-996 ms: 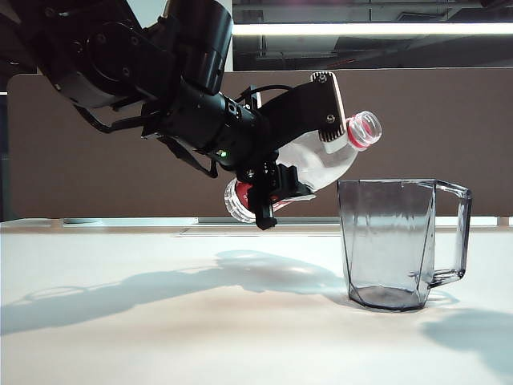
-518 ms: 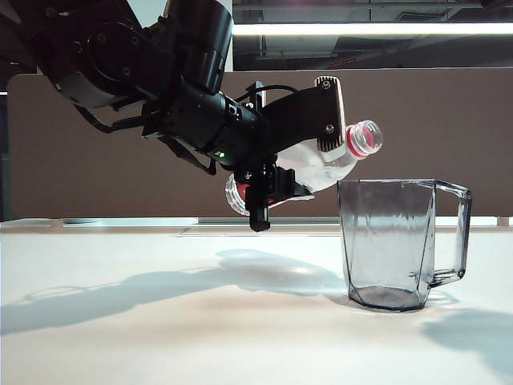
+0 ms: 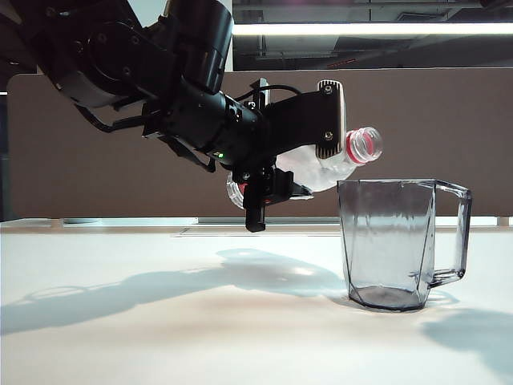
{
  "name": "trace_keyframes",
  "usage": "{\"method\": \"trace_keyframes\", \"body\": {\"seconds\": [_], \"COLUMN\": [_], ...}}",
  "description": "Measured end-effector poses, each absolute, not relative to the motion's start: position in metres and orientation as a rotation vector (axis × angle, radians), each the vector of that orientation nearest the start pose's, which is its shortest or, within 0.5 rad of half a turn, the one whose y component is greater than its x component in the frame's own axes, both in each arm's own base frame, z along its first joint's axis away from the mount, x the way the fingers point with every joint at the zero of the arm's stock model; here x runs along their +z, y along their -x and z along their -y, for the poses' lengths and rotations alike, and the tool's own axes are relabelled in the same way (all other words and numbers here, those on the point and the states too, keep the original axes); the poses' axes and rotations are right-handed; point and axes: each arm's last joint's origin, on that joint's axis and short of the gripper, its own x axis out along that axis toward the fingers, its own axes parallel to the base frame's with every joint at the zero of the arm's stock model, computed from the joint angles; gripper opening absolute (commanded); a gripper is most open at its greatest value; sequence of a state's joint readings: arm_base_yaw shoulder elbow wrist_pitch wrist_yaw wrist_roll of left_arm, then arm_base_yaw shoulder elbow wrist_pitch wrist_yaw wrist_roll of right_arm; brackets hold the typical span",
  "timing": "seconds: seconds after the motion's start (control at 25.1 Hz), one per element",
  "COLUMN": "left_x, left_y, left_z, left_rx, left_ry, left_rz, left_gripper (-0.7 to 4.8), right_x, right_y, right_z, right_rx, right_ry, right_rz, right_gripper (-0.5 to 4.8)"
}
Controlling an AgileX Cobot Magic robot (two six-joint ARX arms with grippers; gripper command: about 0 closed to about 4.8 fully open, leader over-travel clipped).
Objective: Pick up the mineral water bottle with the left hand on the table and pour water into the mug until it's half full.
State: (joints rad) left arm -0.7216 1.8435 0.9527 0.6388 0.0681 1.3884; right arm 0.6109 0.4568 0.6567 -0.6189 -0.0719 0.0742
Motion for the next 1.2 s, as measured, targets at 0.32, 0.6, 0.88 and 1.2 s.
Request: {"method": "trace_keyframes", "body": {"seconds": [0.32,0.6,0.88,1.2], "left_x": [0.1817,0.1839,0.1842,0.1852], "left_y": [-0.2882,-0.2887,-0.2889,-0.2892], "left_z": [0.2562,0.2567,0.2568,0.257], "left_rx": [-0.823,-0.81,-0.807,-0.8], "left_ry": [-1.393,-1.388,-1.41,-1.428], "left_rz": [0.355,0.371,0.382,0.398], "left_gripper": [2.14,2.14,2.14,2.14], "right_x": [0.2881,0.288,0.288,0.288], "right_y": [-0.0803,-0.0803,-0.0802,-0.0801], "right_z": [-0.0588,-0.0588,-0.059,-0.059], "right_rx": [0.657,0.657,0.665,0.665], "right_ry": [0.043,0.044,0.042,0.042], "right_rz": [-0.436,-0.437,-0.438,-0.438], "right_gripper": [-0.08,-0.08,-0.08,-0.08]}}
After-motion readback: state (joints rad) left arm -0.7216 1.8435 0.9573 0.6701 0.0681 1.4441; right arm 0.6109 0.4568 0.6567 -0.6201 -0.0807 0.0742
